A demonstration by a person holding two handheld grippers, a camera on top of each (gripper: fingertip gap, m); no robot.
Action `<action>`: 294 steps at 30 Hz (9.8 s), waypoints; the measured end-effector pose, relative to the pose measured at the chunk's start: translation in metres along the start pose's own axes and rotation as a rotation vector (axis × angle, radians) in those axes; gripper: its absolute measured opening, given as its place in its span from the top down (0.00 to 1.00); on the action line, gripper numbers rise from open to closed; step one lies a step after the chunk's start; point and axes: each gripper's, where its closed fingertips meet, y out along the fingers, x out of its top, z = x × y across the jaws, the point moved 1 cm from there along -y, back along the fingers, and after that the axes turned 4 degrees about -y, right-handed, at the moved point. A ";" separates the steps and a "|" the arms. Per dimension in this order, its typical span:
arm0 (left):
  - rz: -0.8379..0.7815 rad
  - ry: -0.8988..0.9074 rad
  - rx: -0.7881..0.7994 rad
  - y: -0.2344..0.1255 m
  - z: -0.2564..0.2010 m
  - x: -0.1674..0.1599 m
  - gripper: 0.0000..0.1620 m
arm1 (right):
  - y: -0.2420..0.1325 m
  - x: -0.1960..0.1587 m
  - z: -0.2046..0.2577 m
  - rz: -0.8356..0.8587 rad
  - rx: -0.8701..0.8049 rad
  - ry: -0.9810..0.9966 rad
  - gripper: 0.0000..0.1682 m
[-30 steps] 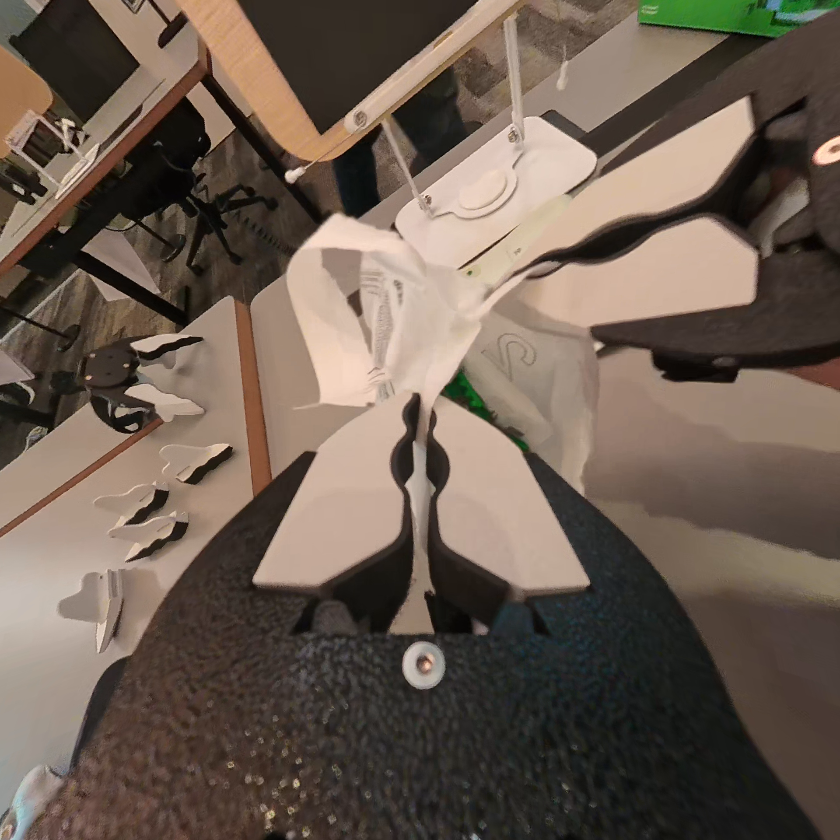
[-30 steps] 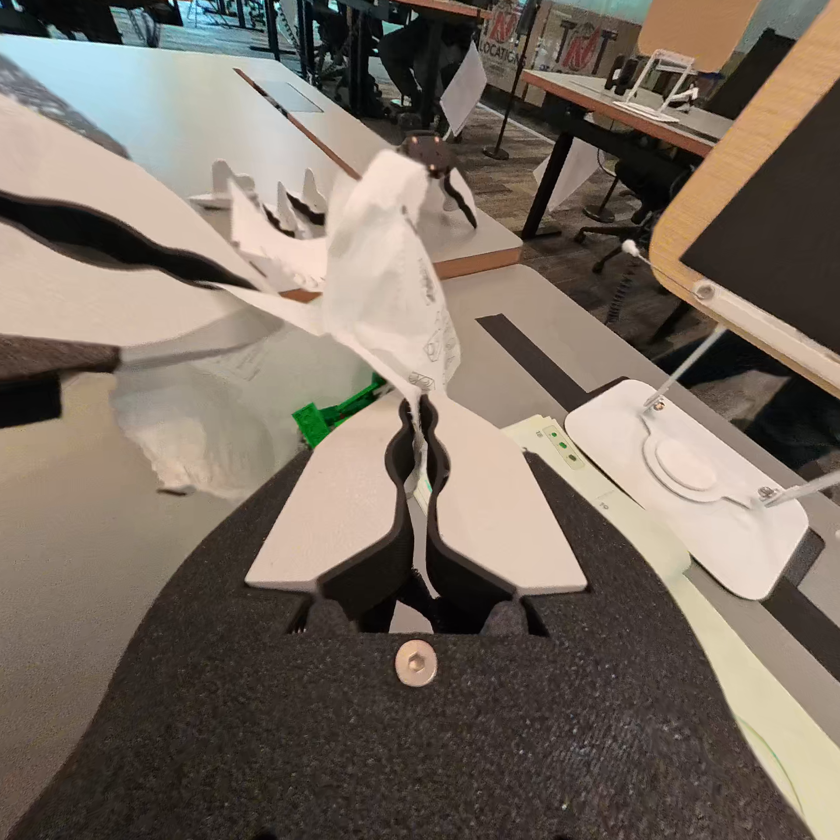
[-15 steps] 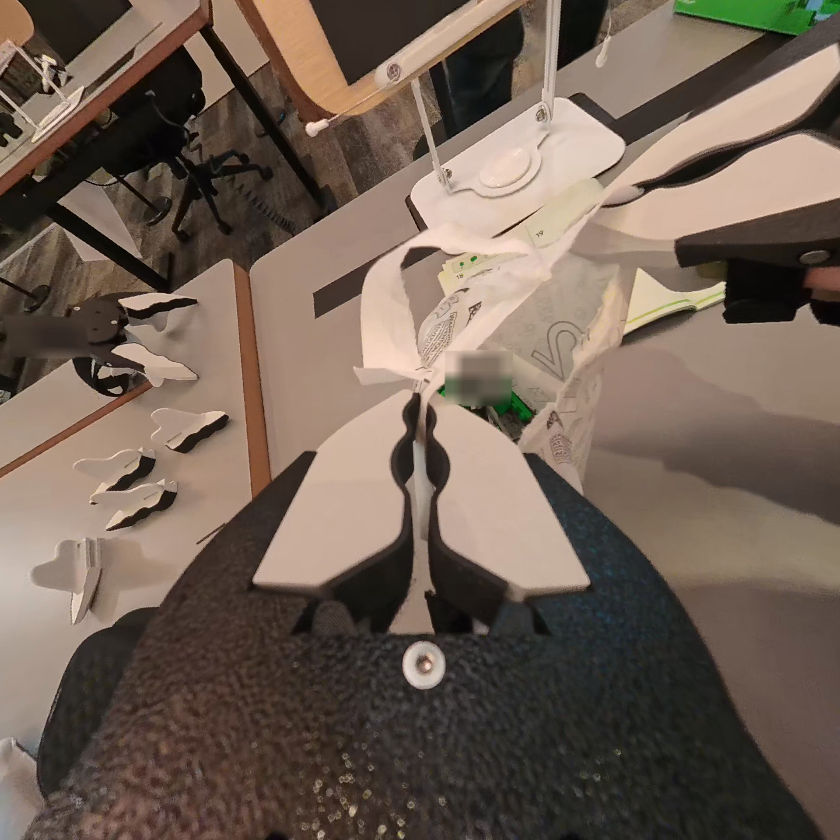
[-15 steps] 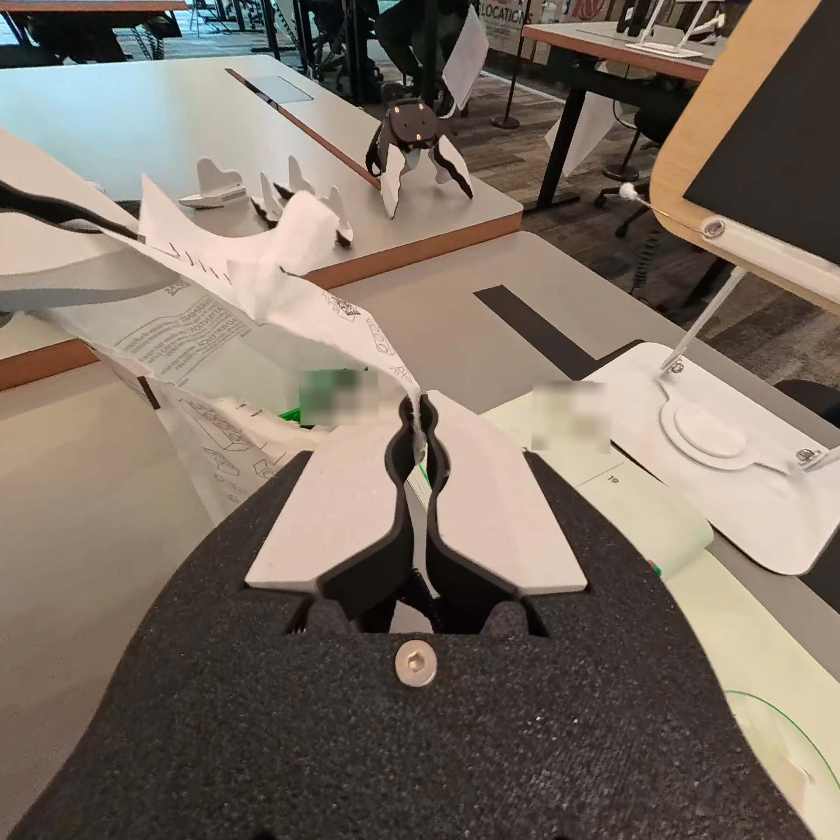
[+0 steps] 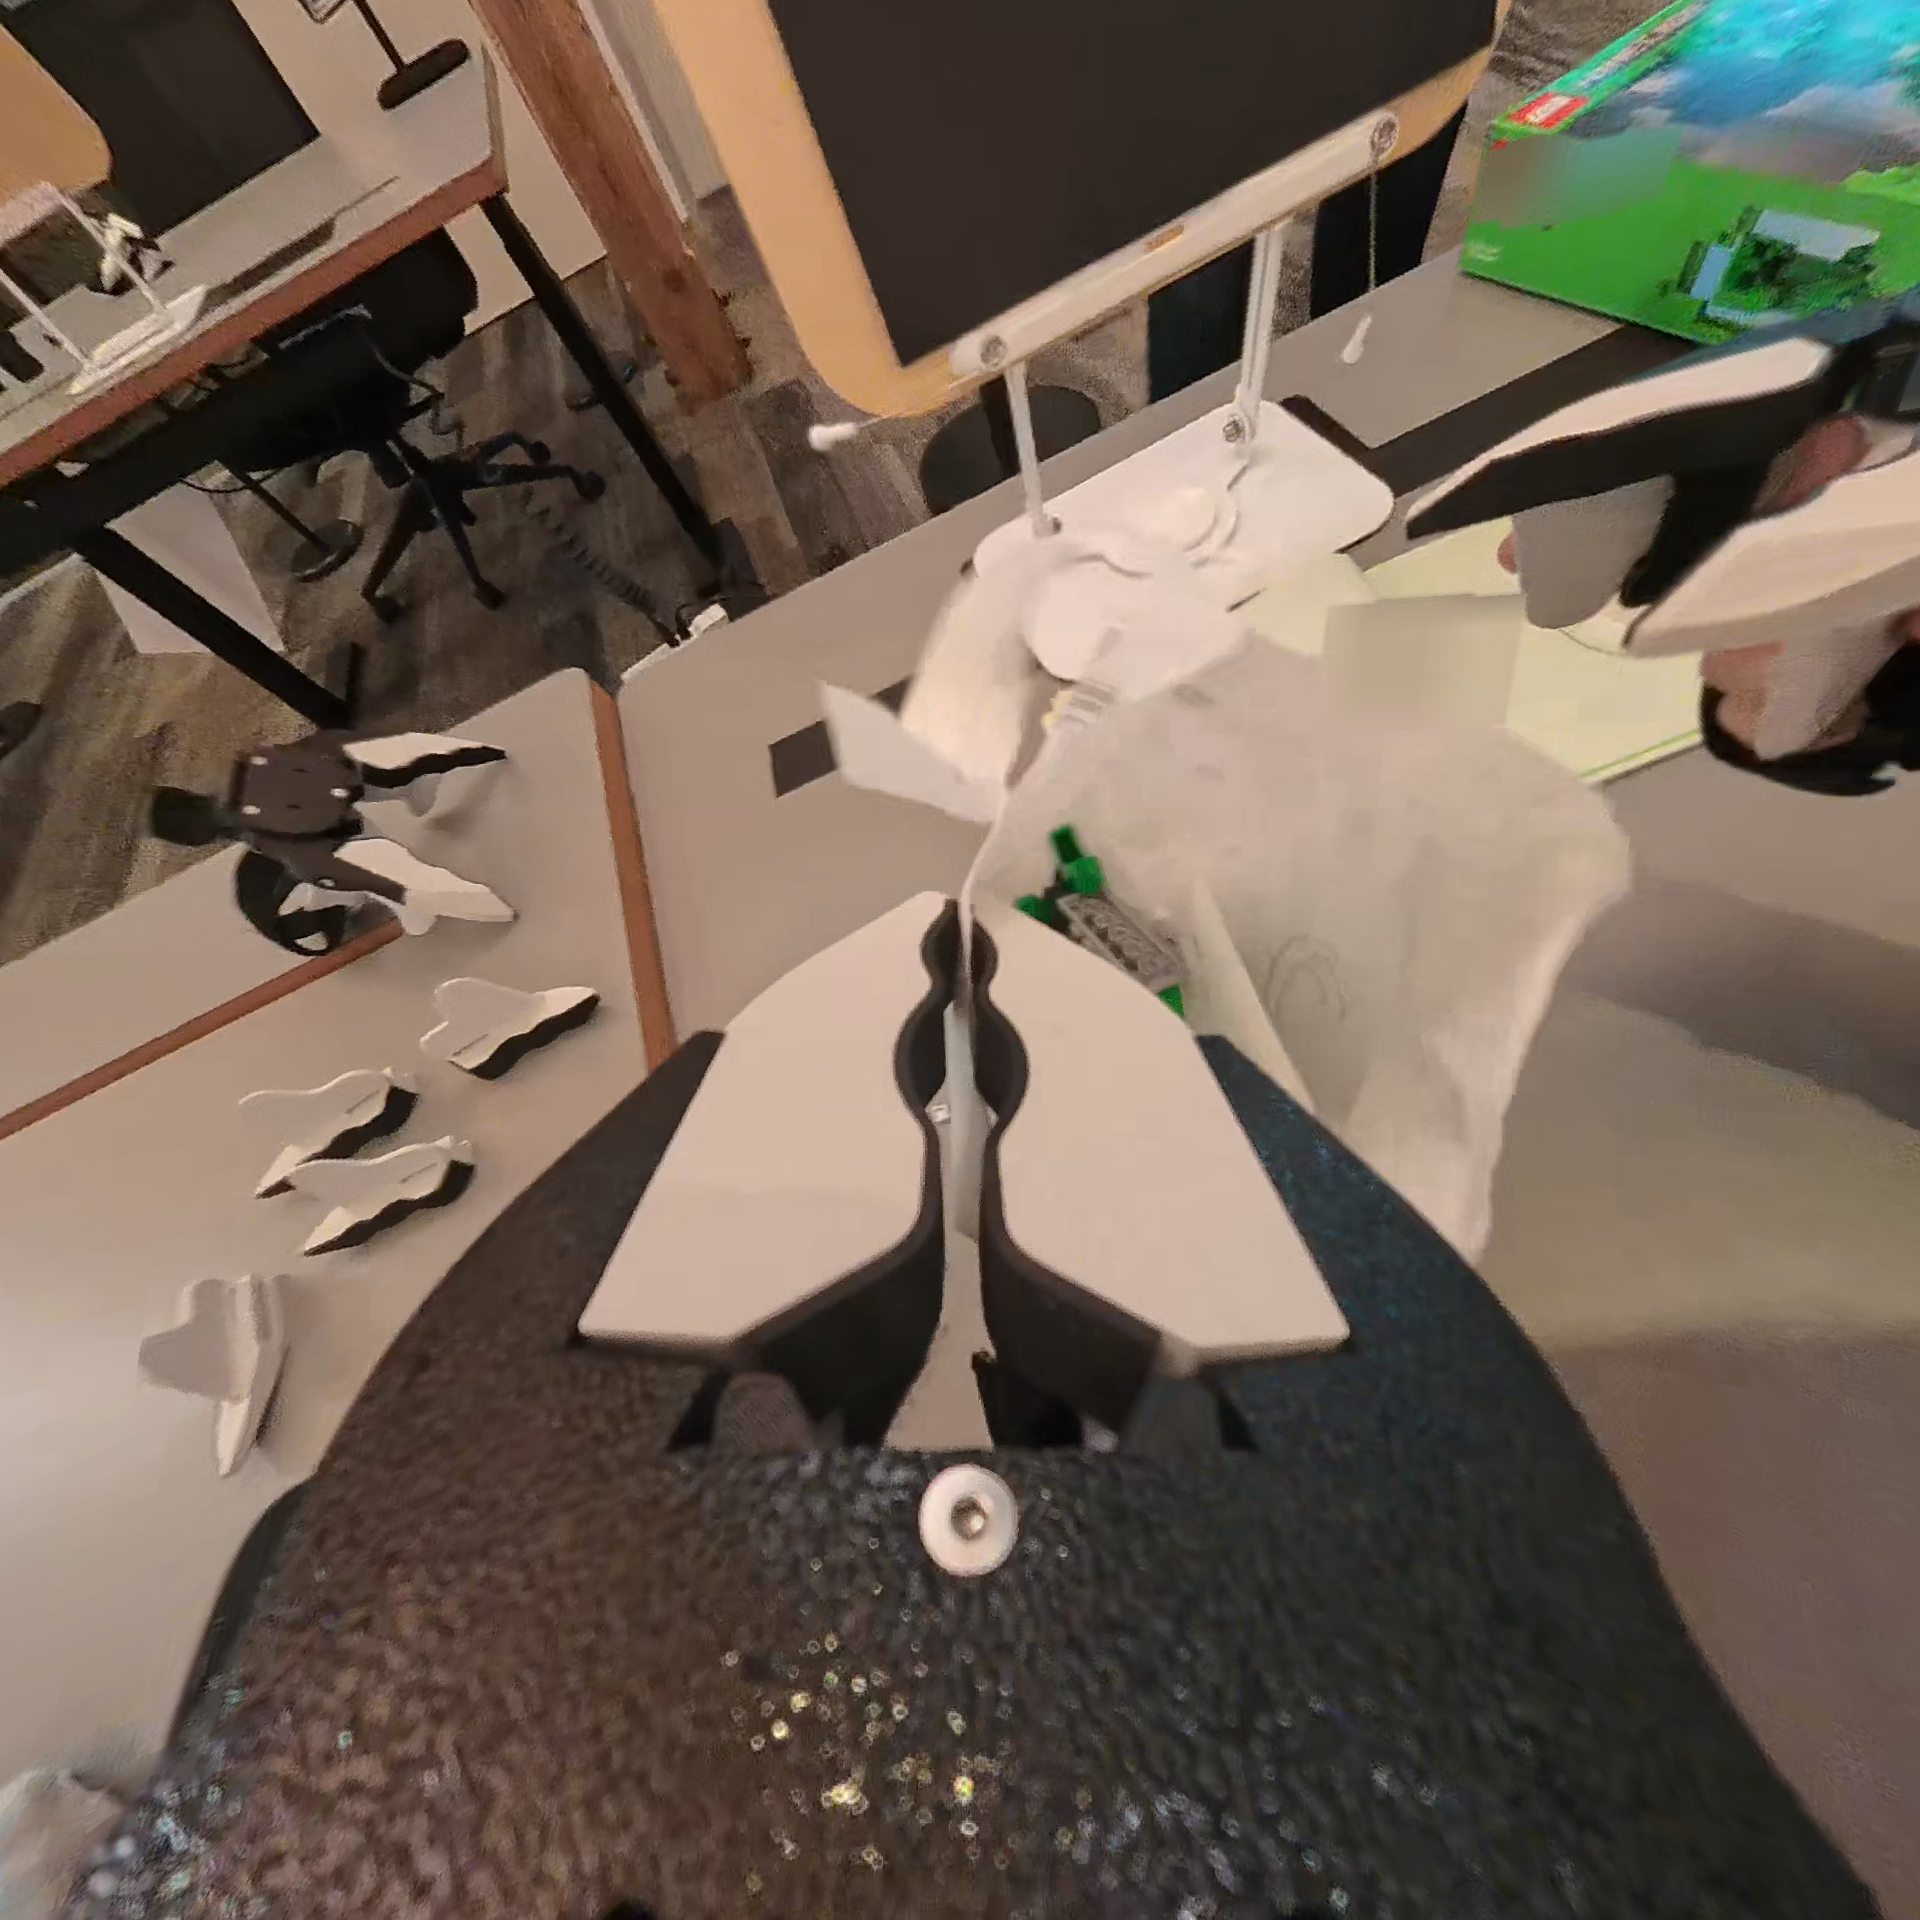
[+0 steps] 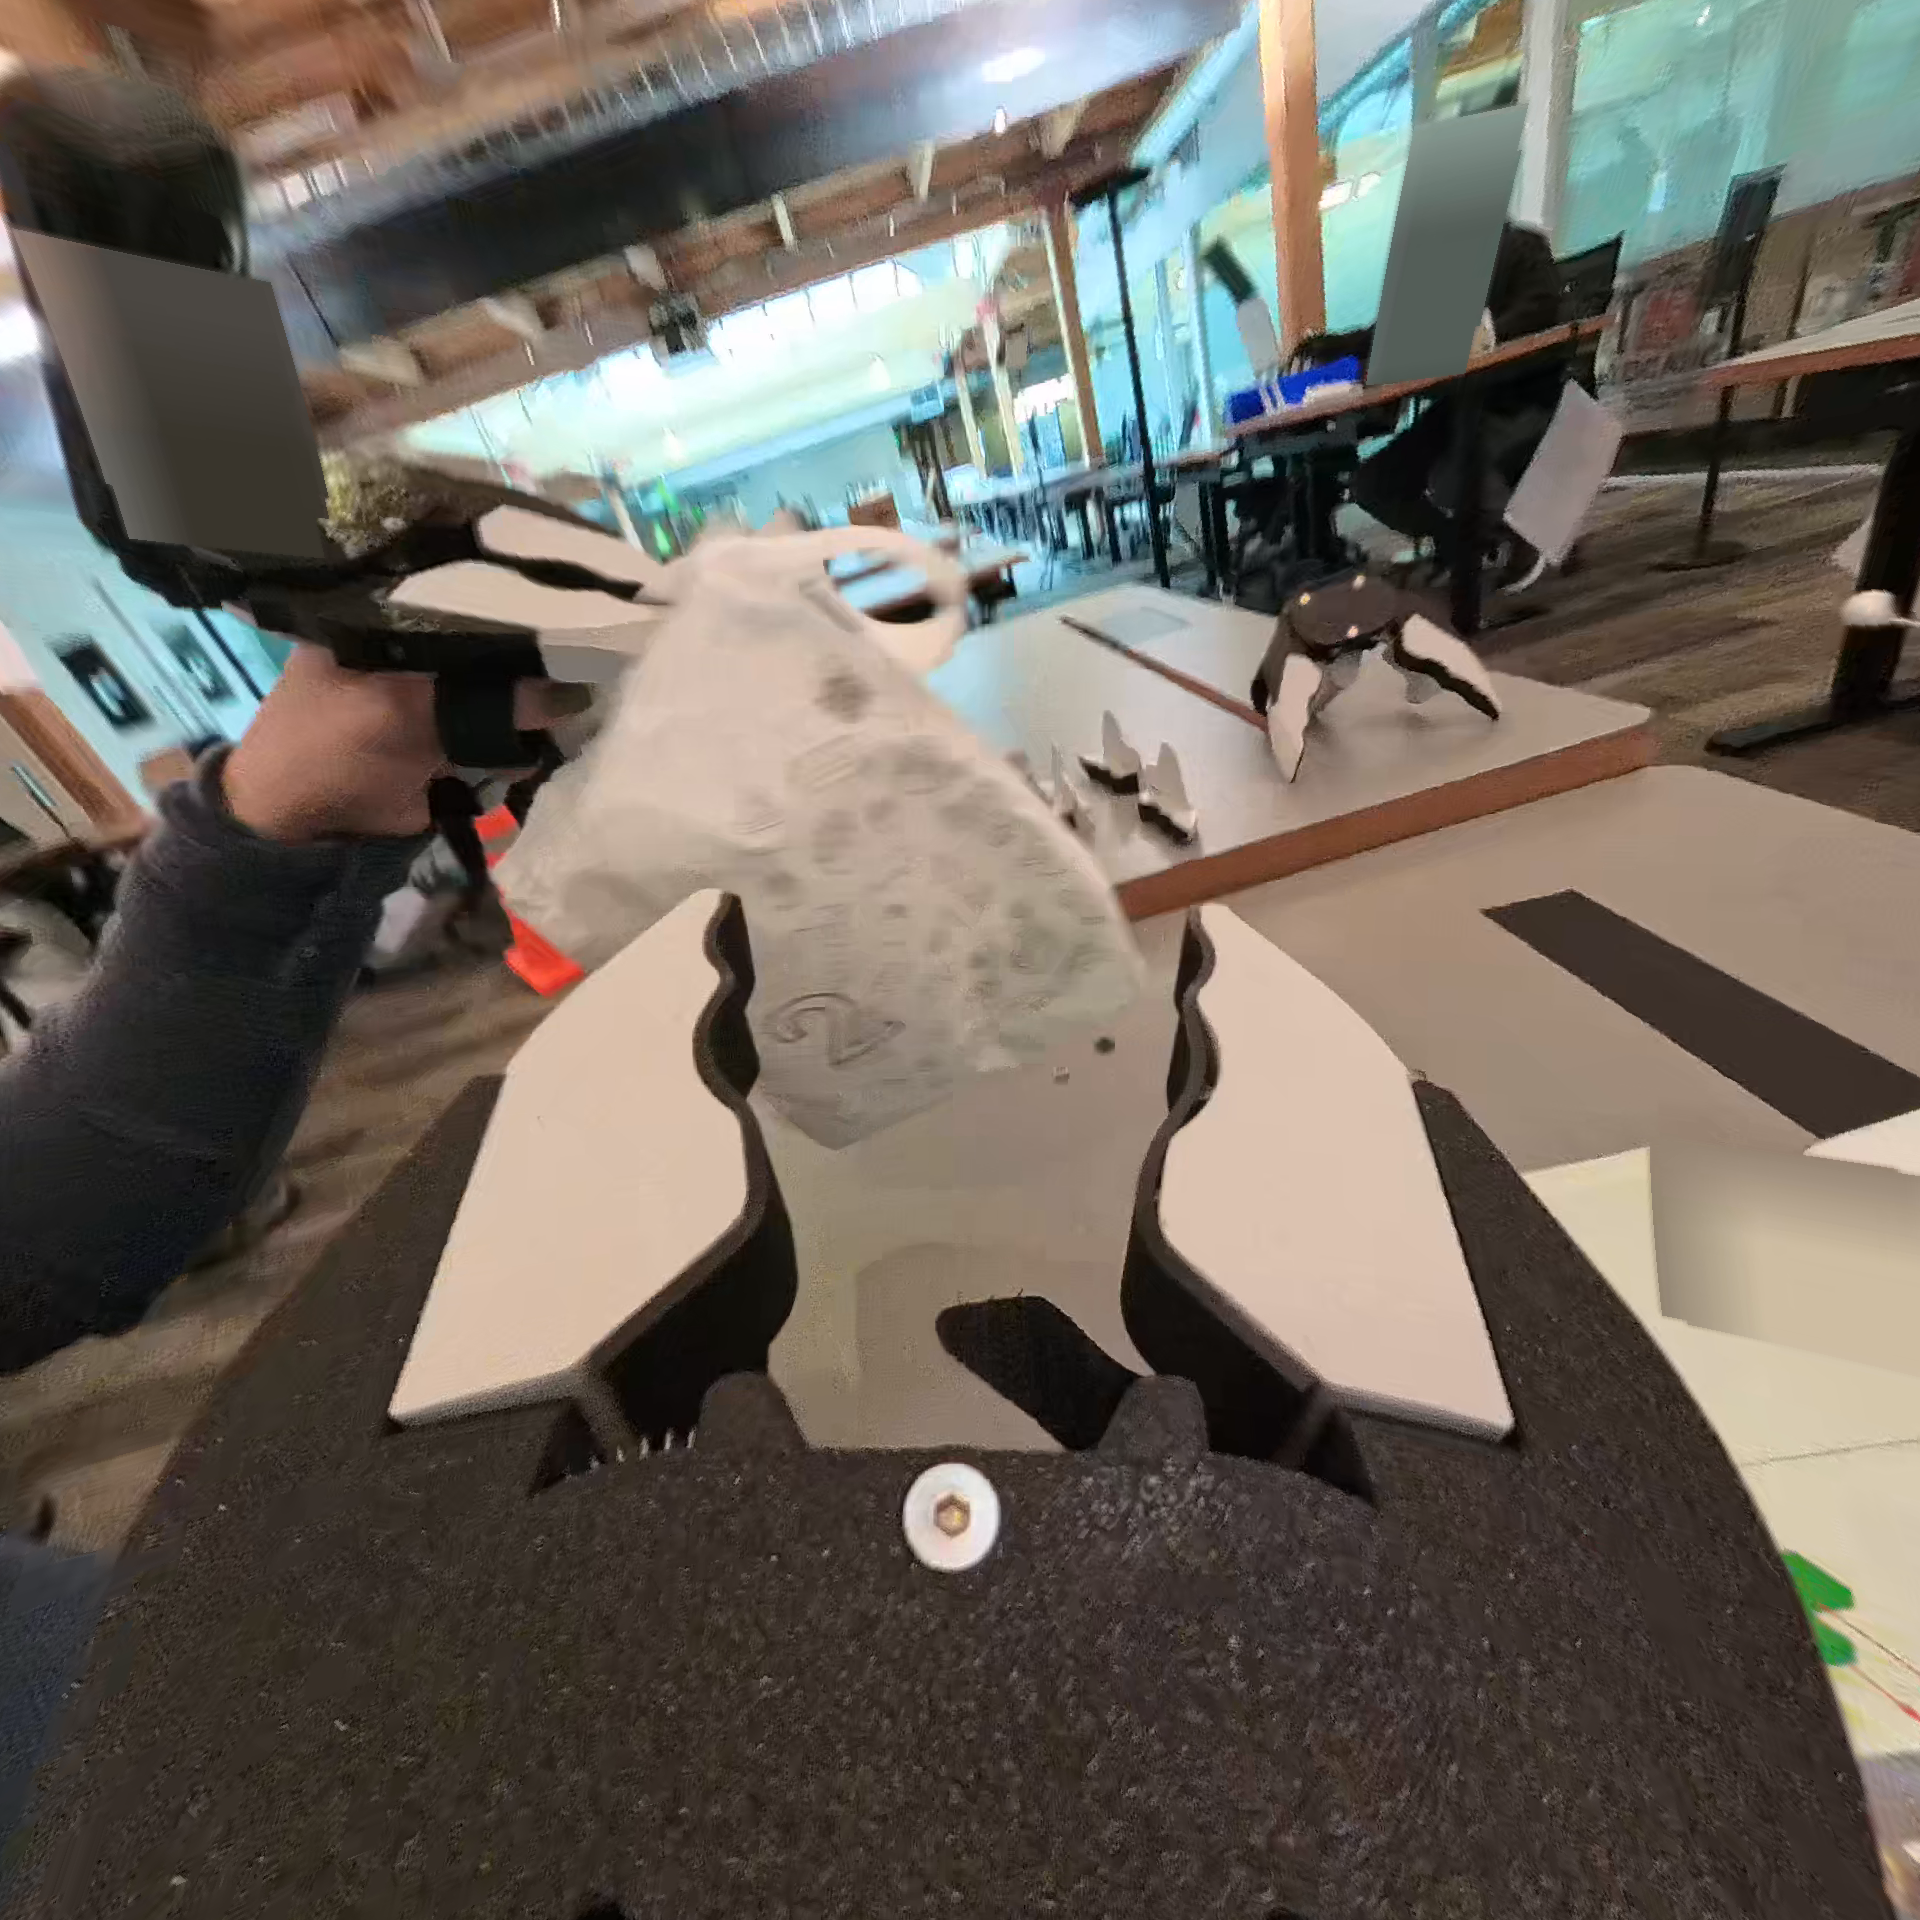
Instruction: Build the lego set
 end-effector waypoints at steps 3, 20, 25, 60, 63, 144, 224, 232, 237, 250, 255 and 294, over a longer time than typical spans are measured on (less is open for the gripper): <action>0.008 0.011 0.016 -0.015 0.016 0.010 1.00 | -0.005 -0.004 -0.020 -0.152 0.023 0.101 0.54; -0.075 -0.034 0.093 -0.075 0.033 -0.005 1.00 | 0.083 -0.103 0.040 -0.059 0.156 -0.027 0.56; -0.106 0.008 -0.043 -0.066 0.010 -0.001 1.00 | 0.066 -0.100 0.046 -0.131 0.207 0.029 0.56; -0.378 0.002 -0.253 0.045 -0.023 0.051 1.00 | -0.055 -0.098 0.021 -0.062 -0.605 -0.551 0.83; -0.357 0.008 -0.239 0.055 -0.024 0.049 1.00 | -0.052 -0.104 0.015 -0.002 -0.637 -0.584 0.88; -0.243 0.090 -0.183 0.078 -0.032 0.043 1.00 | -0.465 -0.051 -0.010 -0.148 -1.794 -0.558 1.00; -0.226 0.125 -0.238 0.085 -0.049 0.044 1.00 | -0.462 -0.121 -0.062 0.345 -1.646 0.013 0.79; -0.228 0.138 -0.244 0.084 -0.055 0.046 1.00 | -0.466 -0.130 -0.088 0.424 -1.679 0.118 0.80; -0.214 0.169 -0.234 0.085 -0.061 0.047 1.00 | -0.464 -0.133 -0.099 0.454 -1.632 0.143 0.90; -0.221 0.151 -0.219 0.083 -0.053 0.047 1.00 | -0.537 -0.144 -0.067 0.424 -1.713 0.286 0.90; -0.207 0.167 -0.219 0.086 -0.056 0.046 1.00 | -0.539 -0.113 -0.046 0.274 -1.782 0.205 0.69; -0.240 0.062 -0.017 0.038 0.017 0.028 1.00 | -0.043 -0.097 -0.017 -0.024 -0.687 -0.490 0.82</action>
